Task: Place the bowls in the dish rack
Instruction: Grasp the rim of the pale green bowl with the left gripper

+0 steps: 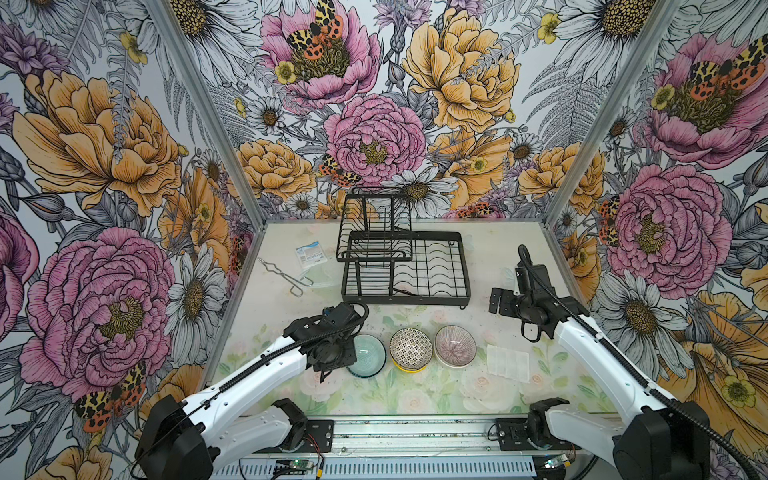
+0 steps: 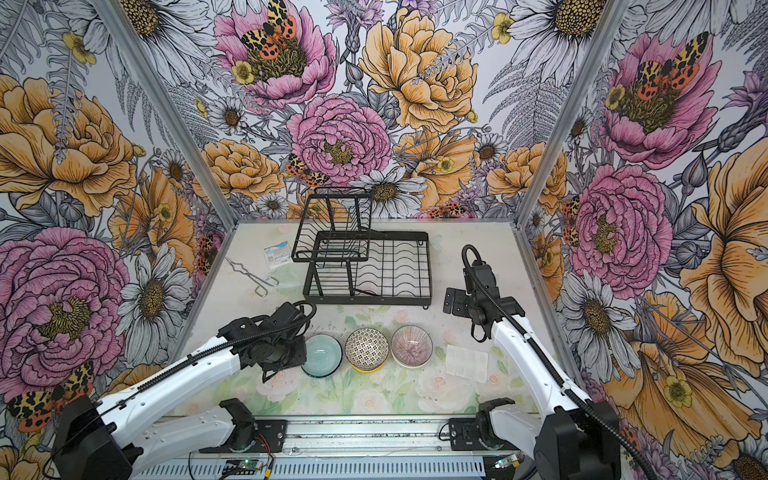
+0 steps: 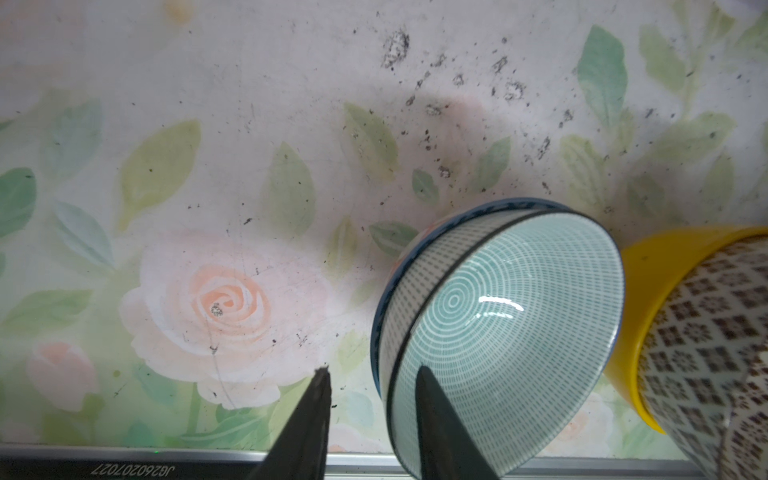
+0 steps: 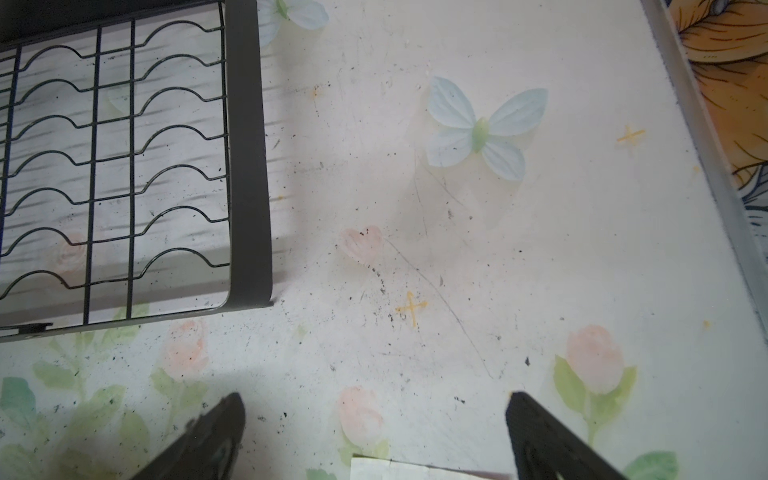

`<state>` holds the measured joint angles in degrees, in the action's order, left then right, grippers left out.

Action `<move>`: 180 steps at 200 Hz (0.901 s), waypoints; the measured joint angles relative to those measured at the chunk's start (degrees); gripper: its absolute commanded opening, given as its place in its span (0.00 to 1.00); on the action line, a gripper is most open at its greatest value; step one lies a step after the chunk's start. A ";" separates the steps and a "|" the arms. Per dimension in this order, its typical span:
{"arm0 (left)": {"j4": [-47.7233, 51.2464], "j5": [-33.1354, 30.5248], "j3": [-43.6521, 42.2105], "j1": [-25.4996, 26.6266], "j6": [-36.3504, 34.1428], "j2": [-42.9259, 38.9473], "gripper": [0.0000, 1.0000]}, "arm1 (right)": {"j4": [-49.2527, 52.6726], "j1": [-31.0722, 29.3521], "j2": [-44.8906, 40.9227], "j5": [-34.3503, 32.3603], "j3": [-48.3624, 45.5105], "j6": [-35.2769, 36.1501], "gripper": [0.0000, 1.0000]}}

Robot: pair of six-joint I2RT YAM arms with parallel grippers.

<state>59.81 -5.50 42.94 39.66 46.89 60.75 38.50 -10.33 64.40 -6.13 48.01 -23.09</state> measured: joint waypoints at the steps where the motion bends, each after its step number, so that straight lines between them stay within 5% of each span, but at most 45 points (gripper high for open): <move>1: 0.00 0.00 0.00 0.00 0.07 0.00 0.27 | 0.00 0.00 0.00 0.00 0.00 0.00 0.99; 180: 0.33 -0.70 1.68 0.35 -2.54 2.60 0.00 | -0.15 0.00 -0.52 0.00 -0.35 0.17 1.00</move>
<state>60.14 -6.20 44.62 40.01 44.36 63.35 38.35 -10.33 63.88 -6.13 47.66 -22.92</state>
